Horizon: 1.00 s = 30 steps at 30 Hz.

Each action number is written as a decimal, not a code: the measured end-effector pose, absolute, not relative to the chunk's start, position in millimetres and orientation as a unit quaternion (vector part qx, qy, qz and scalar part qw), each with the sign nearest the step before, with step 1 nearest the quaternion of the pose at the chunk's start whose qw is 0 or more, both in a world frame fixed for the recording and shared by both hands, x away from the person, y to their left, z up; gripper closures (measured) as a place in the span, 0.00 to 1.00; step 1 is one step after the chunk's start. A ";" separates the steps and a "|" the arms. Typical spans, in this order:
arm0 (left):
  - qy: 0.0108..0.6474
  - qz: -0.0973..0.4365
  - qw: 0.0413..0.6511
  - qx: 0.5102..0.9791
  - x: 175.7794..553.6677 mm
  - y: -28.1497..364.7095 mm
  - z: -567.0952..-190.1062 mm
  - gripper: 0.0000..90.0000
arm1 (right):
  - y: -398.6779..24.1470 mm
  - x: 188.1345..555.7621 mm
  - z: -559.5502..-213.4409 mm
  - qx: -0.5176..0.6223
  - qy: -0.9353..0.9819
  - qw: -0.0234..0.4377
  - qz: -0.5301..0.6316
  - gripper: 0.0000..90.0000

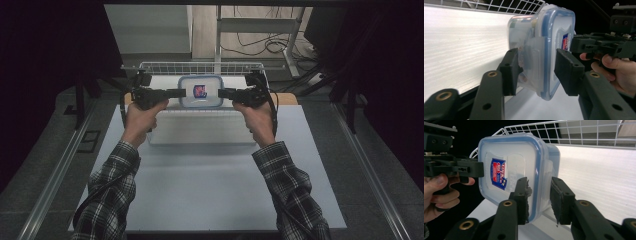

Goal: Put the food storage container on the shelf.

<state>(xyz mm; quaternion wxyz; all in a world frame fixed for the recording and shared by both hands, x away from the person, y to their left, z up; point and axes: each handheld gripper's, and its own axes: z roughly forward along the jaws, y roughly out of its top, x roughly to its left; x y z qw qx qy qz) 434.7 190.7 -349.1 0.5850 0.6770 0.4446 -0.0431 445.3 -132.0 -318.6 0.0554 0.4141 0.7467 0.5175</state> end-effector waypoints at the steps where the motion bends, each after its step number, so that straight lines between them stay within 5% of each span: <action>1: 0.443 -0.046 0.586 0.677 436.4 191.3 -350.1 0.54 | -130.8 445.9 -318.6 0.414 0.748 0.057 0.517 0.71; 24: 0.485 0.057 0.546 0.681 438.4 188.5 -341.9 0.47 | -121.3 454.3 -317.5 0.415 0.750 0.086 0.508 0.65; 30: 0.459 0.097 0.547 0.693 427.4 184.9 -338.4 0.35 | -124.4 451.0 -316.9 0.404 0.750 0.091 0.516 0.53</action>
